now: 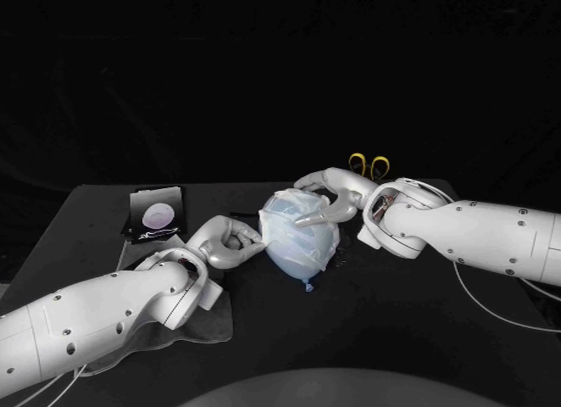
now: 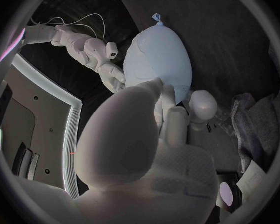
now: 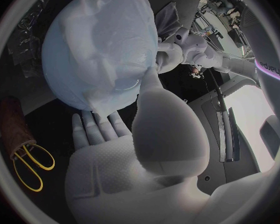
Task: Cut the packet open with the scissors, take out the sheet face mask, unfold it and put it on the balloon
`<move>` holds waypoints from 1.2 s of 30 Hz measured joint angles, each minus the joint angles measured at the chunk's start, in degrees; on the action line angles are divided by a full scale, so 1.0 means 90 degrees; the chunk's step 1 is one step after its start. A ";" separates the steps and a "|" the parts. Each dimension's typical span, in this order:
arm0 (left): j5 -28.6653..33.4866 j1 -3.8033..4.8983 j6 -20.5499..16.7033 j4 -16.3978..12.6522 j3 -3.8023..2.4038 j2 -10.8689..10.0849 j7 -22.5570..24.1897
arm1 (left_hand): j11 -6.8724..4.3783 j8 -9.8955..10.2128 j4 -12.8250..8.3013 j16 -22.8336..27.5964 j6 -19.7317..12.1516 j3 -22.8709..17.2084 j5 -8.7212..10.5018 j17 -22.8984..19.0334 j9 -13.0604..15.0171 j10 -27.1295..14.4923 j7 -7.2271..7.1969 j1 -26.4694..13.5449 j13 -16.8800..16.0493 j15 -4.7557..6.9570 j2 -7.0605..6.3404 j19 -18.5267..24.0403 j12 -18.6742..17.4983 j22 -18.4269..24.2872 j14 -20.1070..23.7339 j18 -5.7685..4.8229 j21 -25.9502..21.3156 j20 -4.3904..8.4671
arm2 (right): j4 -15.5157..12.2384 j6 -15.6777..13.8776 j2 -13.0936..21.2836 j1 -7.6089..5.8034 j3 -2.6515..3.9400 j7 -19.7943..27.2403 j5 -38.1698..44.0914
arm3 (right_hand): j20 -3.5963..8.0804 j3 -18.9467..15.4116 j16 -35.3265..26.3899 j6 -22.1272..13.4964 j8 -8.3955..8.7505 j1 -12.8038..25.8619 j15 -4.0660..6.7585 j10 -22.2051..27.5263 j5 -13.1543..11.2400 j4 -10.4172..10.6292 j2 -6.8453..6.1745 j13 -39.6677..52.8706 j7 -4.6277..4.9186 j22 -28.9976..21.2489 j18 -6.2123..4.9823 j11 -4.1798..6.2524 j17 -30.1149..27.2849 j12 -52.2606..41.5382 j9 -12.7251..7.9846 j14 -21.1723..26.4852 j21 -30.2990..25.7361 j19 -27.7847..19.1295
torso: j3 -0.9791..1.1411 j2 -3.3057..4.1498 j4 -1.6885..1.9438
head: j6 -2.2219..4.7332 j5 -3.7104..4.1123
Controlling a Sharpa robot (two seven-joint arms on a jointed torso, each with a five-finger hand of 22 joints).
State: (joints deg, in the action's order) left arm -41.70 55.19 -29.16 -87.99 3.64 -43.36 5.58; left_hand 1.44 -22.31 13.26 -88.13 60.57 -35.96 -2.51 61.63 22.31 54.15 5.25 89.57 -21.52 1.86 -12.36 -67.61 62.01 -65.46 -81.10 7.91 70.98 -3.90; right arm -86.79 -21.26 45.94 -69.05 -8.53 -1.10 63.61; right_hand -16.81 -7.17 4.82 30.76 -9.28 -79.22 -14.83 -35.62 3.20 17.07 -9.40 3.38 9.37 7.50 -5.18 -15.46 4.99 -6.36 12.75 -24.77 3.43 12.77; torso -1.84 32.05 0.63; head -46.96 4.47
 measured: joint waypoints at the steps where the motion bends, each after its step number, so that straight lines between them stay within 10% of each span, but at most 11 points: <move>1: 0.0024 0.0000 -0.0018 -0.0007 0.0000 0.0000 0.0025 | -0.0014 -0.0039 0.0008 0.0000 0.0000 -0.0108 -0.0019 0.0026 0.0000 0.0030 0.0000 -0.0125 -0.0024 0.0022 -0.0053 0.0000 0.0006 -0.0033 -0.0024 0.0000 0.0035 0.0000 | 0.0000 0.0000 0.0002 0.0001 0.0001 -0.0001 0.0000 | 0.0000 0.0000 0.0000 0.0000 0.0000 0.0000 0.0000 0.0000 0.0000 0.0000 0.0000 0.0000 0.0000 0.0000 0.0000 0.0000 0.0000 0.0000 0.0000 0.0000 0.0000 0.0000 | -0.0001 0.0000 0.0000 | -0.0001 -0.0002; 6: 0.0182 0.0000 -0.0122 -0.0046 -0.0001 -0.0014 0.0178 | -0.0057 -0.0181 -0.0702 -0.0028 -0.0025 -0.1150 -0.0131 0.0317 0.0001 0.0076 -0.0024 -0.0837 -0.0173 0.0080 -0.0254 -0.0055 0.0142 -0.0173 -0.0128 0.0000 0.0168 0.0012 | 0.0000 0.0000 0.0009 0.0009 0.0001 -0.0004 0.0001 | 0.0000 0.0000 0.0000 0.0000 0.0000 0.0000 0.0000 0.0000 0.0000 0.0000 0.0000 -0.0002 0.0000 0.0000 0.0000 0.0000 0.0000 0.0009 -0.0001 0.0000 0.0000 0.0000 | -0.0001 0.0001 0.0001 | -0.0004 -0.0007; 12: 0.0319 0.0000 -0.0185 -0.0060 -0.0002 -0.0079 0.0263 | -0.0126 -0.0289 -0.1360 -0.0062 -0.0018 -0.1706 -0.1354 0.0707 0.0002 0.0168 -0.0054 -0.1599 -0.0388 0.0163 -0.0393 -0.0158 0.0338 -0.0371 -0.0256 -0.0096 0.0367 0.0115 | 0.0000 0.0000 0.0009 0.0016 0.0001 -0.0009 0.0001 | 0.0000 0.0000 -0.0001 0.0000 0.0000 0.0000 0.0000 0.0000 0.0000 0.0000 0.0000 -0.0006 0.0000 -0.0001 0.0001 0.0000 0.0000 0.0011 -0.0002 0.0000 0.0000 0.0047 | -0.0001 0.0001 0.0001 | -0.0012 -0.0007; 20: 0.0401 -0.0001 -0.0125 -0.0076 -0.0002 -0.0228 0.0175 | -0.0228 -0.0329 -0.1724 -0.0093 0.0037 -0.1844 -0.2056 0.0960 0.0193 0.0380 -0.0111 -0.1988 -0.0923 0.0191 -0.0397 -0.0180 0.0637 -0.0455 -0.0283 -0.0097 0.0449 0.0137 | 0.0014 0.0000 0.0013 0.0021 0.0002 -0.0019 0.0003 | 0.0001 0.0000 -0.0004 0.0000 0.0000 0.0000 0.0000 0.0001 0.0000 0.0000 0.0000 -0.0007 0.0000 -0.0001 0.0001 0.0000 -0.0001 0.0011 -0.0004 0.0000 0.0000 0.0047 | 0.0001 -0.0002 0.0003 | -0.0023 -0.0005; 31: 0.0500 -0.0002 0.0174 -0.0113 0.0002 -0.0336 -0.0077 | -0.0232 -0.0327 -0.1806 -0.0093 0.0020 -0.1755 -0.2194 0.0839 0.1119 0.0351 -0.0163 -0.2248 -0.0874 0.0211 -0.0304 -0.0117 0.0662 -0.0425 -0.0303 -0.0096 0.0432 0.0191 | 0.0024 0.0000 0.0013 0.0027 0.0002 -0.0031 0.0008 | 0.0001 0.0000 -0.0004 0.0000 0.0000 0.0000 0.0000 0.0001 0.0000 0.0000 0.0000 -0.0007 0.0000 -0.0002 0.0001 0.0000 -0.0001 0.0025 -0.0005 0.0000 0.0000 0.0047 | -0.0001 -0.0002 0.0007 | -0.0043 -0.0022; 36: 0.0671 -0.0002 0.0258 -0.0111 0.0003 -0.0336 -0.0104 | 0.0173 0.0741 -0.1473 0.0053 -0.1071 -0.0244 -0.1648 0.0285 0.1502 -0.0338 0.0221 -0.2117 -0.0284 -0.0161 -0.0030 0.0906 -0.0002 0.0681 0.0096 -0.0006 -0.0680 -0.0161 | 0.0026 0.0000 0.0012 0.0029 0.0002 -0.0034 0.0010 | 0.0001 -0.0001 -0.0004 0.0000 0.0000 0.0000 0.0000 0.0001 0.0000 0.0000 0.0000 -0.0008 0.0000 -0.0002 0.0000 0.0000 -0.0001 0.0025 -0.0006 0.0000 0.0000 0.0047 | -0.0001 -0.0002 0.0003 | -0.0031 -0.0024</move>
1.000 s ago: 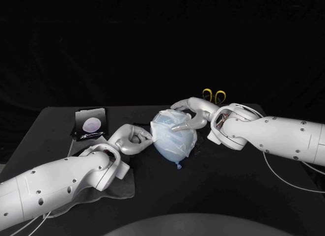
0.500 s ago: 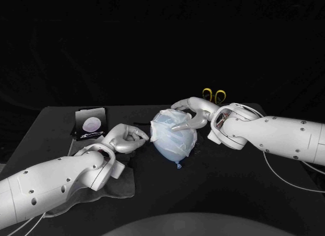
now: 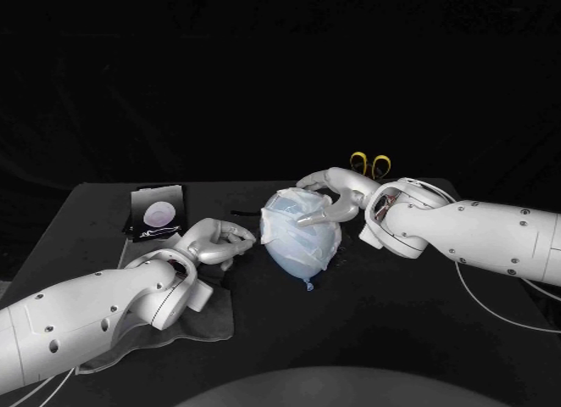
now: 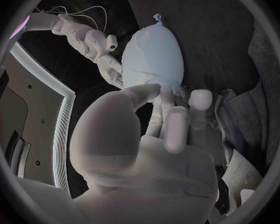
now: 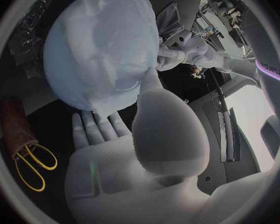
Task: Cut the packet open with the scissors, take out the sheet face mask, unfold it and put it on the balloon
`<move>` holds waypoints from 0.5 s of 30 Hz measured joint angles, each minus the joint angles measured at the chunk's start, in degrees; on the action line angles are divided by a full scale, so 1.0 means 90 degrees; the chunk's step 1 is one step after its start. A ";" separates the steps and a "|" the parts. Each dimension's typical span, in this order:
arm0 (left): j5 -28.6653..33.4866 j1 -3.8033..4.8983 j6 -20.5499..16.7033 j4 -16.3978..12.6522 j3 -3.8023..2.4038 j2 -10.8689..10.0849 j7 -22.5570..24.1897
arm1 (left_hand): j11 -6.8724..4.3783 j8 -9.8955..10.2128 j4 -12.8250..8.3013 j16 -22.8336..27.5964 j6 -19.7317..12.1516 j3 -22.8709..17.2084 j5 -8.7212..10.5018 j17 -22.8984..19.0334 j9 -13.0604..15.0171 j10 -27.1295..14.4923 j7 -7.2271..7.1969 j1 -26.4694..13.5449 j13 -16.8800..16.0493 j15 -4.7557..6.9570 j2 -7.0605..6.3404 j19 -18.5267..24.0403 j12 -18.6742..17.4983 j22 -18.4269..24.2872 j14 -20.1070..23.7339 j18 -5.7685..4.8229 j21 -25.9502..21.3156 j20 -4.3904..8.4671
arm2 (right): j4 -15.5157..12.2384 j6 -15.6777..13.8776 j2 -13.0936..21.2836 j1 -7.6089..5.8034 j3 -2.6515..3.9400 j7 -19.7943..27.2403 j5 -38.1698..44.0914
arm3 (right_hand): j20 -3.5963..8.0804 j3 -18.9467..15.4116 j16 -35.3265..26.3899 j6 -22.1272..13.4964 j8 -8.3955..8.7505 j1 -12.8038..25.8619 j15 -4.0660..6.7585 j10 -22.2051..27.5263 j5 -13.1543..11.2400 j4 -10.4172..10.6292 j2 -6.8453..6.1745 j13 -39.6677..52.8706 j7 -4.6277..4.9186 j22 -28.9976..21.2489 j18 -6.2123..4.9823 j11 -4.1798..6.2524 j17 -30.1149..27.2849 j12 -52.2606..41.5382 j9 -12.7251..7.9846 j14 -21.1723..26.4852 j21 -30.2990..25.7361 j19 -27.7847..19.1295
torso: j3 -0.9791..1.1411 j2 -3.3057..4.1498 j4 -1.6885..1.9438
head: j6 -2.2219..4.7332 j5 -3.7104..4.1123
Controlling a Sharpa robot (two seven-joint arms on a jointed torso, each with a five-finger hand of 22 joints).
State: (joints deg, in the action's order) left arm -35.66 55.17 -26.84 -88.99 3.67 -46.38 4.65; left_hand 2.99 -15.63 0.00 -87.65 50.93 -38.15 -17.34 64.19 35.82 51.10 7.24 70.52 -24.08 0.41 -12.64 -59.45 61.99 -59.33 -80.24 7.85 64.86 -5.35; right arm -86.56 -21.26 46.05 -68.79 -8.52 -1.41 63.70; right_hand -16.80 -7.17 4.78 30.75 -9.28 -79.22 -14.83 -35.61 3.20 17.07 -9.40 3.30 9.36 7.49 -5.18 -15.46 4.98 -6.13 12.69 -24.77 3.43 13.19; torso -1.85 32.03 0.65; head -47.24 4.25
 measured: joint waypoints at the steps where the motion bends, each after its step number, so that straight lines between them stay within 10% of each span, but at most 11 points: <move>1: 0.0028 0.0000 0.0004 0.0000 0.0000 0.0003 0.0002 | 0.0060 0.0196 0.0040 0.0016 -0.0127 0.0179 0.0108 -0.0154 -0.0128 -0.0054 0.0062 0.0043 -0.0008 -0.0050 -0.0047 0.0130 -0.0028 0.0156 0.0099 0.0046 -0.0160 -0.0043 | 0.0000 0.0000 0.0000 0.0000 0.0000 0.0000 0.0000 | 0.0000 0.0000 0.0000 0.0000 0.0000 0.0000 0.0000 0.0000 0.0000 0.0000 0.0000 0.0000 0.0000 0.0000 0.0000 0.0000 0.0000 0.0000 0.0000 0.0000 0.0000 0.0000 | 0.0000 0.0000 0.0000 | 0.0001 0.0000; 6: 0.0129 0.0000 0.0000 0.0000 0.0000 0.0038 0.0072 | 0.0271 0.0782 0.0213 0.0289 -0.0537 0.0942 0.0861 -0.1664 -0.0603 -0.0369 0.0269 0.0199 0.0033 -0.0235 -0.0299 0.0557 -0.0158 0.0727 0.0819 0.0167 -0.0779 -0.0226 | -0.0004 0.0000 0.0001 0.0001 0.0000 -0.0003 0.0002 | 0.0000 0.0000 0.0000 0.0000 0.0000 -0.0026 0.0000 0.0000 0.0000 0.0000 0.0026 -0.0003 0.0000 0.0006 0.0000 0.0000 0.0000 0.0007 -0.0007 0.0000 0.0000 0.0000 | 0.0004 0.0000 -0.0004 | 0.0006 -0.0006; 10: 0.0121 0.0000 -0.0015 -0.0013 0.0000 0.0084 0.0166 | 0.0294 0.0968 0.0328 0.0298 -0.0580 0.1512 0.1456 -0.1850 -0.0825 -0.0489 0.0312 0.0496 0.0085 -0.0299 -0.0209 0.0592 -0.0159 0.0900 0.0888 0.0213 -0.0982 -0.0260 | -0.0006 0.0000 0.0002 0.0002 -0.0001 -0.0004 0.0003 | 0.0000 0.0000 0.0000 0.0000 0.0000 -0.0026 0.0000 0.0000 0.0000 0.0000 0.0026 -0.0006 0.0000 0.0006 0.0000 0.0000 0.0000 0.0008 -0.0007 0.0000 0.0000 0.0000 | 0.0006 0.0000 -0.0007 | 0.0007 -0.0011; 15: -0.0011 0.0000 -0.0032 -0.0032 0.0000 0.0141 0.0245 | 0.0294 0.0943 0.0430 0.0298 -0.0366 0.1977 0.1574 -0.1831 -0.0938 -0.0502 0.0281 0.0755 0.0112 -0.0297 -0.0077 0.0575 -0.0159 0.0920 0.0887 0.0213 -0.1001 -0.0275 | -0.0007 0.0000 0.0001 0.0002 -0.0001 -0.0006 0.0004 | 0.0000 0.0000 0.0000 0.0000 0.0000 -0.0026 0.0000 0.0000 0.0000 0.0000 0.0026 -0.0006 0.0000 0.0006 0.0000 0.0000 0.0000 0.0009 -0.0008 0.0000 0.0000 0.0000 | 0.0006 0.0000 -0.0007 | 0.0001 -0.0012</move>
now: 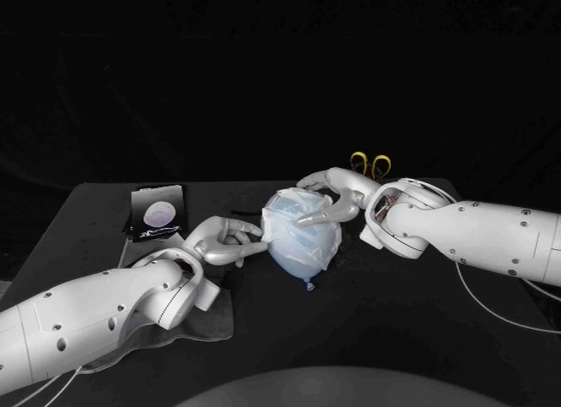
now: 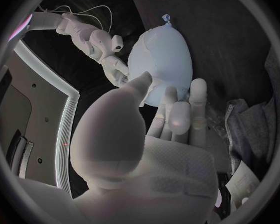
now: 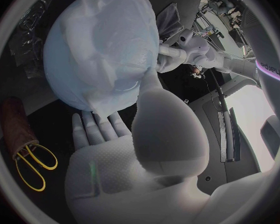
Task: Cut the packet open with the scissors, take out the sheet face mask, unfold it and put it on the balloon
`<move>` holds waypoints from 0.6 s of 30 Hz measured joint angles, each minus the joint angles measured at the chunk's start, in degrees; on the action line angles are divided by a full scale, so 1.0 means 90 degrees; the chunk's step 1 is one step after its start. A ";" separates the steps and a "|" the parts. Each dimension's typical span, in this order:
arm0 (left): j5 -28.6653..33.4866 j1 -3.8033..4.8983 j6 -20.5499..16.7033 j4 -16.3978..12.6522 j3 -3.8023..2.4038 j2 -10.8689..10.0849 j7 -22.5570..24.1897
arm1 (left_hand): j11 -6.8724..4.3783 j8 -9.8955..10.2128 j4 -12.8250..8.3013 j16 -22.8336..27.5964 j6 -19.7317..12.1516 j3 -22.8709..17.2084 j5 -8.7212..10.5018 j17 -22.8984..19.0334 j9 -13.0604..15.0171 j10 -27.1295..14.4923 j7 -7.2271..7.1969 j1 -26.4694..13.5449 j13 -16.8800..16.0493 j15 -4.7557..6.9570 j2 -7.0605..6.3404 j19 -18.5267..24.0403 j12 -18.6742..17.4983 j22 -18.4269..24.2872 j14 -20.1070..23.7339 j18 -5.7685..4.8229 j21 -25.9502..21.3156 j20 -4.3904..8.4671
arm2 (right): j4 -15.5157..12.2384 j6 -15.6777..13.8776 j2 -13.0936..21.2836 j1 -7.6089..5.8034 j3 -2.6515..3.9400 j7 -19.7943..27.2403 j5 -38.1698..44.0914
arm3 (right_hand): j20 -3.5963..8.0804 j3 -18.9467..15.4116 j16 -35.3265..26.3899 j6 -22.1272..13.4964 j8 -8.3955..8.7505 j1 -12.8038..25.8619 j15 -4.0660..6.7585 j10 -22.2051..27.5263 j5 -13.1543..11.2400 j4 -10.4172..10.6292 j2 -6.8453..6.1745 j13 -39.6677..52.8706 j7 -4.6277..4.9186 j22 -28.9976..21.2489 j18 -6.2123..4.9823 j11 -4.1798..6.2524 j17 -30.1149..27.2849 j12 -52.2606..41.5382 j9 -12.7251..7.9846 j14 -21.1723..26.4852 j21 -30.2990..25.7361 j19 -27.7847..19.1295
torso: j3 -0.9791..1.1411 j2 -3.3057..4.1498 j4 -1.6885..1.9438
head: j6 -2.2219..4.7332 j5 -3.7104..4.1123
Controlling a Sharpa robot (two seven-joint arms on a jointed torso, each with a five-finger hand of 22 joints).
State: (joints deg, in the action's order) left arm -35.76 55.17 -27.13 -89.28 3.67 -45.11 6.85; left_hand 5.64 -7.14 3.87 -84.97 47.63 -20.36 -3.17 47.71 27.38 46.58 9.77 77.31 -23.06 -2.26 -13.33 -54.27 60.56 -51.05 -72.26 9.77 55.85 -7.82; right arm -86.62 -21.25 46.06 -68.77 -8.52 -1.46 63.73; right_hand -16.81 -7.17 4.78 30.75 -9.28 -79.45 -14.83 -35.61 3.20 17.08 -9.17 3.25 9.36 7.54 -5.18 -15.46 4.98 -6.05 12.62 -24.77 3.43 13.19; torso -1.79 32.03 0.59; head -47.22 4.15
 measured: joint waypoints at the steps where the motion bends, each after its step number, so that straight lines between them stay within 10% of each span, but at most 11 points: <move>1: -0.0048 0.0000 -0.0007 -0.0002 0.0000 0.0012 0.0013 | 0.0000 -0.0026 0.0014 0.0000 0.0043 0.0033 0.0000 0.0026 -0.0002 0.0000 -0.0013 0.0000 0.0006 0.0000 0.0000 -0.0019 0.0000 -0.0006 0.0000 0.0000 0.0000 -0.0005 | 0.0000 0.0000 -0.0001 0.0000 0.0000 -0.0001 0.0000 | 0.0000 0.0000 0.0000 0.0000 0.0000 0.0000 0.0000 0.0000 0.0000 0.0000 0.0000 0.0000 0.0000 0.0000 0.0000 0.0000 0.0000 0.0001 0.0000 0.0000 0.0000 0.0000 | 0.0000 0.0000 0.0000 | -0.0001 0.0000; 18: -0.0463 -0.0032 -0.0233 0.0032 -0.0001 0.0172 0.0073 | -0.0285 -0.0609 0.0386 -0.0174 0.0923 0.0410 0.0000 0.0903 -0.0076 0.0247 -0.0301 0.0217 0.0005 0.0261 0.0167 -0.0779 0.0167 -0.0673 -0.0518 -0.0003 0.0624 0.0184 | 0.0003 0.0000 -0.0007 0.0002 0.0000 -0.0010 0.0003 | 0.0000 0.0000 0.0000 0.0000 0.0000 0.0000 0.0000 0.0000 0.0000 0.0000 0.0000 0.0001 0.0000 -0.0001 0.0000 0.0000 0.0000 0.0015 -0.0001 0.0000 0.0000 0.0000 | -0.0005 0.0003 0.0004 | 0.0010 0.0024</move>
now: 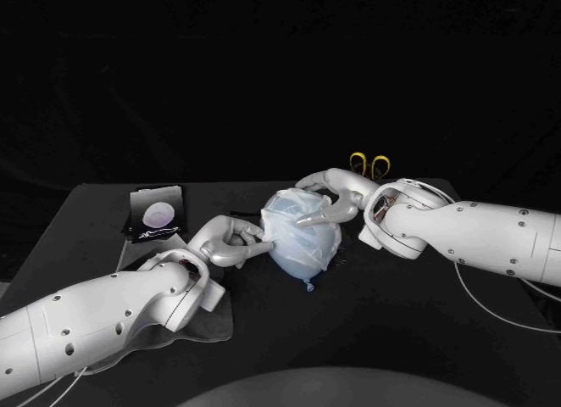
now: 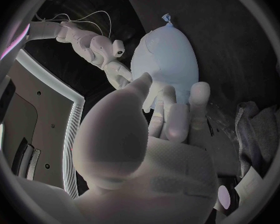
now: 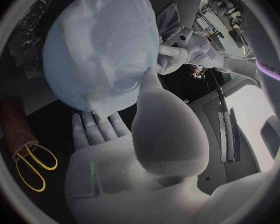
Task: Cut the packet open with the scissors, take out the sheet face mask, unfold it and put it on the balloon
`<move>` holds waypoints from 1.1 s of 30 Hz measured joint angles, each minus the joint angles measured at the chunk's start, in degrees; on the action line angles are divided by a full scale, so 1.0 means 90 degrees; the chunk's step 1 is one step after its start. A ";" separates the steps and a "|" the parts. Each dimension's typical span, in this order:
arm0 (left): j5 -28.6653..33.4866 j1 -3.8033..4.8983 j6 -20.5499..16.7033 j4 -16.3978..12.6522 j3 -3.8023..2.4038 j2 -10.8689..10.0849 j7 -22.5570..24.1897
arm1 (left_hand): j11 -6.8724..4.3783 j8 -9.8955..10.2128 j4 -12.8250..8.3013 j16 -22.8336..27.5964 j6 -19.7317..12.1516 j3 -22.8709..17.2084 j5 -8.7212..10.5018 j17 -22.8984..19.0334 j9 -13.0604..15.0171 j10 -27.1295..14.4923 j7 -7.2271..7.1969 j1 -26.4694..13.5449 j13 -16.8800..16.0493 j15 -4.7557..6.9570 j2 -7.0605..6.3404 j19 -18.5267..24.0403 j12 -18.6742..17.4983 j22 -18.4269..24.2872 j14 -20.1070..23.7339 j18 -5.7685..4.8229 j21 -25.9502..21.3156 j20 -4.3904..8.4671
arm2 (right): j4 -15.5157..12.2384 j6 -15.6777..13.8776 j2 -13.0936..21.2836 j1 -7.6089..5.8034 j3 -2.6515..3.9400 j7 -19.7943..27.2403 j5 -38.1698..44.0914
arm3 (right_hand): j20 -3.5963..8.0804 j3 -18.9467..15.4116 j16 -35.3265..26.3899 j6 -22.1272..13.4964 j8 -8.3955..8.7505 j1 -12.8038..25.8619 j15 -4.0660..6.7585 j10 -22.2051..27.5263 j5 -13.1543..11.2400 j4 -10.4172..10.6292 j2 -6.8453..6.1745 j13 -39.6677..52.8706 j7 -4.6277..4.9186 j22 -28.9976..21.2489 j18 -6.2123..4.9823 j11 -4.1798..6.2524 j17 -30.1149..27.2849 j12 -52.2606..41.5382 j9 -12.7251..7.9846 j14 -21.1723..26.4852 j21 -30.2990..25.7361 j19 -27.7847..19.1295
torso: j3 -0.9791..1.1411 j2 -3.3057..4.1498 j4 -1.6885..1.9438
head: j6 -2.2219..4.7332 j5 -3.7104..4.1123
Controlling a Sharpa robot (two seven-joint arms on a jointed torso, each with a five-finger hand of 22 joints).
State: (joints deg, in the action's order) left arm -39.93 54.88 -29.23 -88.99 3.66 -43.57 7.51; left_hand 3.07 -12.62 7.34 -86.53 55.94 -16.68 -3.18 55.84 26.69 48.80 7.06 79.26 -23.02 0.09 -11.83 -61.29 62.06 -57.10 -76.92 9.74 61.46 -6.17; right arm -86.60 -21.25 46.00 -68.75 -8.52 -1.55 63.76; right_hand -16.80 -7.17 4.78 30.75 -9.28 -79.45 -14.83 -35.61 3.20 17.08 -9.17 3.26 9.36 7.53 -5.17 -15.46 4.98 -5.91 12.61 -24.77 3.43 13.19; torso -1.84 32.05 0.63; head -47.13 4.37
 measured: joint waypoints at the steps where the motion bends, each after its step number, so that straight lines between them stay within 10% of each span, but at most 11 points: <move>1: -0.0020 -0.0002 -0.0023 0.0012 0.0000 0.0012 -0.0019 | -0.0006 0.0000 0.0043 -0.0025 0.0017 0.0013 0.0000 0.0113 -0.0013 0.0051 0.0002 0.0000 0.0004 0.0004 0.0000 -0.0067 0.0000 -0.0060 -0.0063 -0.0001 0.0062 0.0003 | 0.0000 0.0000 0.0000 0.0000 0.0000 -0.0001 0.0000 | 0.0000 0.0000 0.0000 0.0000 0.0000 0.0000 0.0000 0.0000 0.0000 0.0000 0.0000 0.0000 0.0000 0.0000 0.0000 0.0000 0.0000 0.0000 0.0000 0.0000 0.0000 0.0000 | 0.0001 0.0000 0.0000 | 0.0000 0.0001; 12: -0.0277 -0.0029 -0.0282 0.0077 -0.0002 0.0120 -0.0357 | -0.0092 -0.0143 0.0252 -0.0128 0.0238 0.0075 0.0000 0.0888 -0.0097 0.0271 -0.0105 0.0151 0.0019 0.0101 0.0083 -0.0549 0.0032 -0.0554 -0.0416 -0.0122 0.0540 0.0109 | -0.0002 0.0000 0.0001 0.0002 0.0000 -0.0007 0.0001 | 0.0000 0.0000 0.0000 0.0000 0.0000 0.0000 0.0000 0.0023 0.0000 0.0000 0.0000 -0.0001 0.0000 0.0008 0.0000 0.0022 0.0000 0.0011 -0.0003 0.0000 0.0000 0.0000 | 0.0004 -0.0001 -0.0004 | -0.0005 0.0024; 18: -0.0362 -0.0033 -0.0364 0.0078 -0.0002 0.0144 -0.0451 | -0.0207 -0.0306 0.0157 -0.0155 0.0571 -0.0480 0.0003 0.1094 -0.0141 0.0436 -0.0209 0.0742 0.0052 0.0208 0.0604 -0.0705 0.0018 -0.0755 -0.0569 -0.0202 0.0738 0.0188 | -0.0002 0.0000 0.0003 0.0002 0.0000 -0.0010 0.0001 | 0.0000 0.0000 0.0000 0.0000 0.0000 0.0000 0.0000 0.0023 0.0000 0.0000 0.0000 -0.0004 0.0000 0.0008 0.0000 0.0022 0.0000 0.0024 -0.0004 0.0000 0.0000 0.0000 | 0.0004 -0.0001 -0.0003 | -0.0007 0.0034; 25: -0.0389 -0.0037 -0.0393 0.0061 -0.0003 0.0139 -0.0438 | -0.0205 -0.0589 -0.0025 -0.0168 0.0584 -0.1747 0.0083 0.1245 -0.0117 0.0634 -0.0178 0.0659 -0.0103 0.0218 0.0409 -0.0734 -0.0014 -0.0868 -0.0621 -0.0203 0.0815 0.0218 | -0.0001 0.0000 0.0005 0.0005 0.0000 -0.0011 0.0001 | 0.0000 0.0001 0.0000 0.0000 0.0000 0.0000 0.0000 0.0023 0.0000 -0.0001 0.0000 -0.0006 0.0000 0.0007 0.0000 0.0022 0.0000 0.0024 -0.0004 0.0000 0.0000 0.0000 | 0.0002 -0.0001 0.0000 | -0.0018 0.0040; 33: -0.0200 -0.0050 -0.0369 0.0012 -0.0002 0.0089 -0.0212 | -0.0204 -0.0726 -0.0165 -0.0169 0.0501 -0.2215 0.0056 0.1175 -0.0117 0.0633 -0.0189 0.0423 -0.0282 0.0218 0.0361 -0.0648 0.0089 -0.0849 -0.0621 -0.0204 0.0832 0.0253 | -0.0001 0.0000 0.0015 0.0012 0.0001 -0.0011 0.0001 | 0.0000 0.0036 0.0000 0.0000 0.0000 0.0000 0.0000 0.0023 0.0000 -0.0001 0.0000 -0.0002 0.0000 0.0007 0.0000 0.0022 0.0000 0.0025 -0.0005 0.0000 0.0000 0.0000 | 0.0001 -0.0001 0.0002 | -0.0024 0.0042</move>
State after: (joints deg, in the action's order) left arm -41.72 54.43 -32.55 -88.88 3.64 -42.76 5.60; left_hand 1.24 -19.15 5.85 -88.05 60.45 -36.61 -2.67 66.42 25.64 54.50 5.36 83.07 -25.56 2.05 -8.58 -67.12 62.87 -64.74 -82.51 7.91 68.95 -3.89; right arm -86.60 -21.25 46.13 -68.64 -8.51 -1.65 63.77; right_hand -16.80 -6.85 4.78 30.75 -9.28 -79.45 -14.83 -35.40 3.20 17.07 -9.17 3.24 9.36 7.59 -5.17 -15.26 4.98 -5.69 12.57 -24.77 3.43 13.19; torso -1.83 32.05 0.64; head -47.35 4.75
